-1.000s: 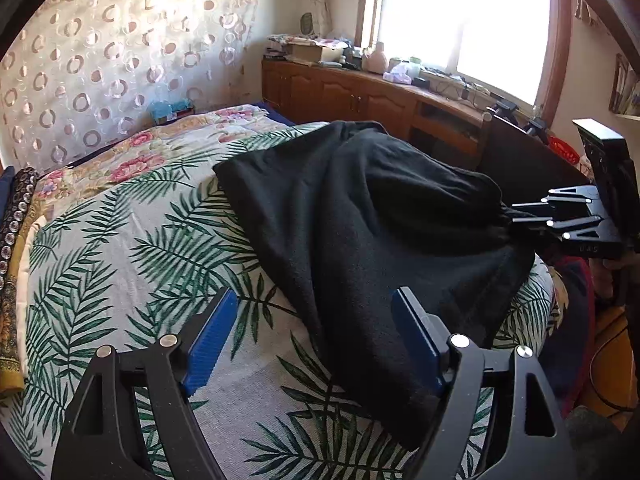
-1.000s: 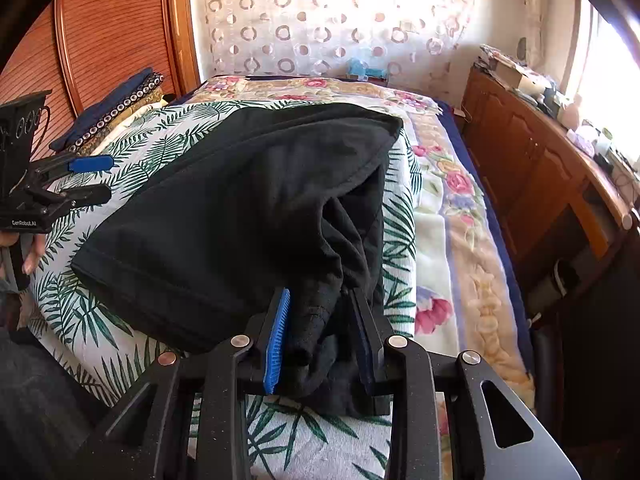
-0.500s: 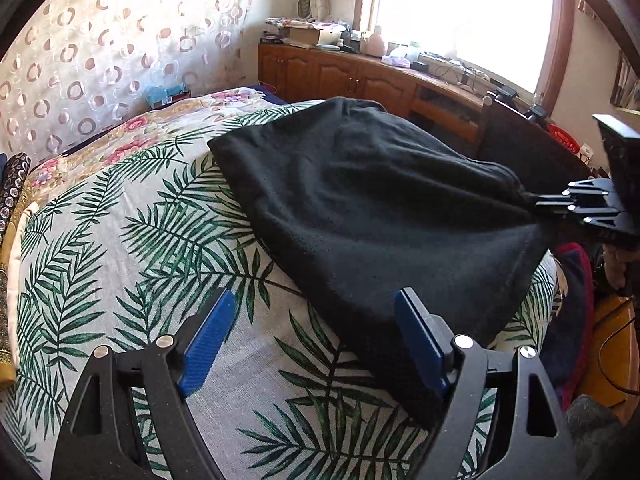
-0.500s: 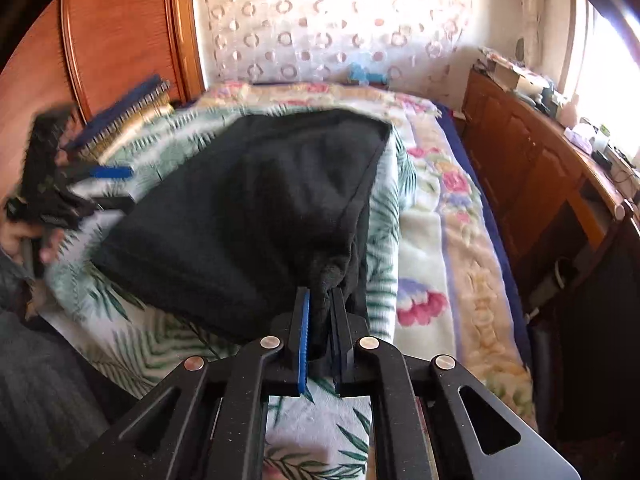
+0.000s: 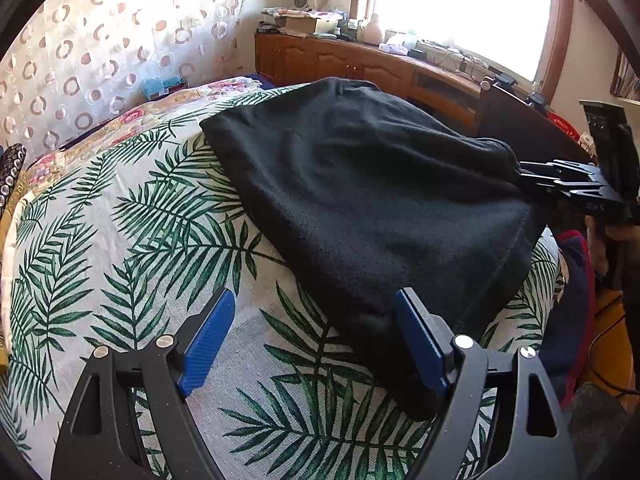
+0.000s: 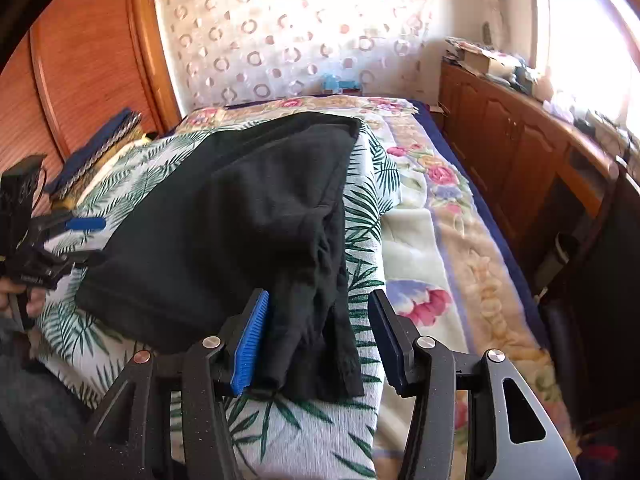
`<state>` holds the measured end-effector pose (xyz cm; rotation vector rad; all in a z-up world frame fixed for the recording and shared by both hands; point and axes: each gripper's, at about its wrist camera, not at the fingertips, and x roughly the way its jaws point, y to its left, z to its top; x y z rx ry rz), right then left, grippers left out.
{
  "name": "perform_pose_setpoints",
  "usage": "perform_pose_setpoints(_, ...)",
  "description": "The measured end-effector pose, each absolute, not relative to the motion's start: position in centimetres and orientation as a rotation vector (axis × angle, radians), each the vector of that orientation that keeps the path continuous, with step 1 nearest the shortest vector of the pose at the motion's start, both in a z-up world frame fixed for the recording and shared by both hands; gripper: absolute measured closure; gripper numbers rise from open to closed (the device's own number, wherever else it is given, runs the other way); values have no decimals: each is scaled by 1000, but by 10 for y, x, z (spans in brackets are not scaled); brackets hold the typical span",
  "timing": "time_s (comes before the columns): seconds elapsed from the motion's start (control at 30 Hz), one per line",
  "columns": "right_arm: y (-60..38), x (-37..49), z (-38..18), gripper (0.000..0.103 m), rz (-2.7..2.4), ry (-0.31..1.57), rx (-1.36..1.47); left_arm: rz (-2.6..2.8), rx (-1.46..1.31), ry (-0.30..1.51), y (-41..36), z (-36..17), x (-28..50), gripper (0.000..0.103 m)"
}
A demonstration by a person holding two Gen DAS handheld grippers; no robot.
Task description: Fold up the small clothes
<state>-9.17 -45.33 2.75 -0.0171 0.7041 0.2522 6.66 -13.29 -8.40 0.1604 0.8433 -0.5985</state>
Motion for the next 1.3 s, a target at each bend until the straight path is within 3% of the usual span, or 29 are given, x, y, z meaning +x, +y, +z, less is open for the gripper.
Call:
perform_pose_setpoints(0.57, -454, -85, 7, 44, 320, 758, 3, -677, 131, 866, -136, -91, 49, 22)
perform_pose_setpoints(0.63, -455, -86, 8, 45, 329, 764, 3, -692, 133, 874, -139, -93, 48, 27)
perform_pose_setpoints(0.73, -456, -84, 10, 55, 345, 769, 6, -708, 134, 863, -142, -93, 45, 40)
perform_pose_setpoints(0.8, -455, -83, 9, 73, 387, 775, 25, -731, 122, 871, -143, -92, 45, 52)
perform_pose_setpoints(0.97, -462, -81, 4, 87, 430, 741, 90, -767, 111, 890, -146, -91, 44, 70)
perform_pose_setpoints(1.1, -466, -87, 10, 89, 423, 672, 116, -764, 103, 886, -144, -86, 42, 87)
perform_pose_setpoints(1.3, -473, -87, 38, 90, 422, 552, 161, -779, 25, 791, -139, -50, 49, 89)
